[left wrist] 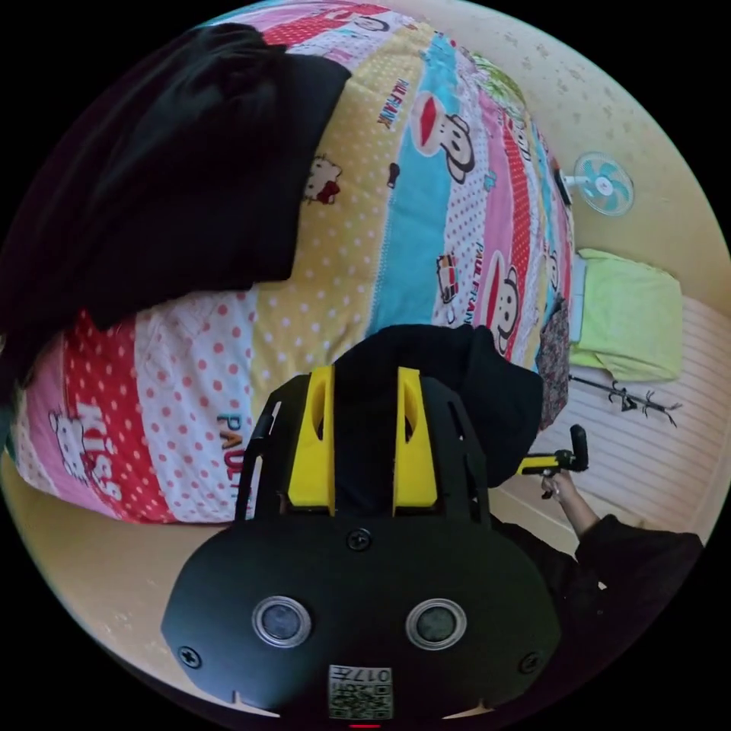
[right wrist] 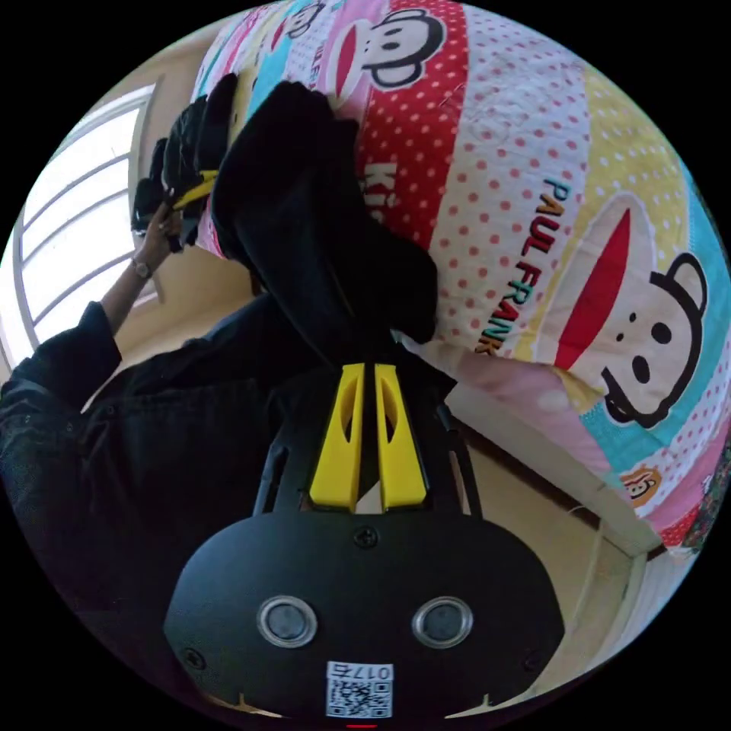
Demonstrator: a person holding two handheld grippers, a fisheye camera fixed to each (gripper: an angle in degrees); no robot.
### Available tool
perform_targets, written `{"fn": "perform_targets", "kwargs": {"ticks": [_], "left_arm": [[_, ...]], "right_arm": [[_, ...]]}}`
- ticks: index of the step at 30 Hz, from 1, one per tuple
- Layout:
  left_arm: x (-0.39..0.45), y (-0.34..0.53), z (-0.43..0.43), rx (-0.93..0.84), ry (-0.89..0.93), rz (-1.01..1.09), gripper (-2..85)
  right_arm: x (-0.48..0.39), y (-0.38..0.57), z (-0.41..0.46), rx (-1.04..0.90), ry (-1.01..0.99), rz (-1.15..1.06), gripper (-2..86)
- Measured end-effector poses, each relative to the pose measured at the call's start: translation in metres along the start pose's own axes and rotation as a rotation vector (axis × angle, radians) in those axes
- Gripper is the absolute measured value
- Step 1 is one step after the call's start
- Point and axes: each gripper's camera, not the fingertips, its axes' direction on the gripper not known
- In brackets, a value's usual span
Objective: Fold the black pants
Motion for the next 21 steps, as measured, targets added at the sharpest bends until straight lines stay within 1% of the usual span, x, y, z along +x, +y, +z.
{"fn": "perform_targets", "kwargs": {"ticks": [3, 5, 7, 8, 10, 11, 12, 13, 14, 15, 16, 17, 18, 19, 20, 21], "left_arm": [[-0.002, -0.041, 0.018, -0.109, -0.079, 0.053, 12.8], [-0.009, -0.064, 0.055, -0.298, -0.129, 0.095, 13.2], [-0.010, -0.066, 0.063, -0.308, -0.186, 0.106, 11.9], [-0.010, -0.065, 0.071, -0.356, -0.221, 0.093, 10.9], [-0.007, -0.055, 0.083, -0.413, -0.245, 0.097, 9.9], [-0.006, -0.044, 0.089, -0.431, -0.249, 0.094, 9.1], [-0.008, -0.038, 0.094, -0.445, -0.227, 0.083, 8.2], [-0.016, -0.024, 0.105, -0.475, -0.135, 0.022, 6.3], [-0.026, -0.008, 0.112, -0.493, -0.036, -0.056, 5.5], [-0.031, -0.001, 0.113, -0.490, 0.006, -0.080, 5.0], [-0.035, 0.013, 0.107, -0.438, 0.121, -0.086, 4.1], [-0.038, 0.027, 0.092, -0.348, 0.297, -0.084, 3.2], [-0.040, 0.033, 0.083, -0.297, 0.400, -0.087, 2.9], [-0.043, 0.045, 0.062, -0.185, 0.610, -0.087, 2.4], [-0.044, 0.057, 0.038, -0.075, 0.745, -0.071, 1.9], [-0.041, 0.063, 0.026, -0.039, 0.760, -0.051, 1.7]], "right_arm": [[0.008, -0.030, -0.032, 0.148, -0.016, 0.042, 6.4], [0.007, -0.053, -0.042, 0.197, 0.028, 0.024, 7.5], [0.008, -0.075, -0.047, 0.244, 0.083, 0.019, 8.3], [0.014, -0.089, -0.047, 0.264, 0.083, 0.040, 8.6], [0.031, -0.104, -0.045, 0.282, -0.012, 0.093, 8.8], [0.046, -0.110, -0.039, 0.288, -0.118, 0.125, 8.7], [0.062, -0.116, -0.027, 0.247, -0.248, 0.157, 8.5], [0.070, -0.119, -0.019, 0.208, -0.333, 0.163, 8.1], [0.080, -0.122, 0.001, 0.131, -0.518, 0.172, 7.2], [0.080, -0.122, 0.015, 0.083, -0.692, 0.143, 5.6], [0.076, -0.120, 0.018, 0.082, -0.778, 0.105, 4.8], [0.065, -0.117, 0.017, 0.101, -0.938, 0.014, 3.9], [0.050, -0.112, 0.004, 0.168, -1.104, -0.102, 3.1], [0.043, -0.109, -0.006, 0.222, -1.190, -0.167, 2.9], [0.029, -0.103, -0.029, 0.321, -1.310, -0.274, 2.4], [0.015, -0.098, -0.051, 0.361, -1.253, -0.323, 2.0]]}}
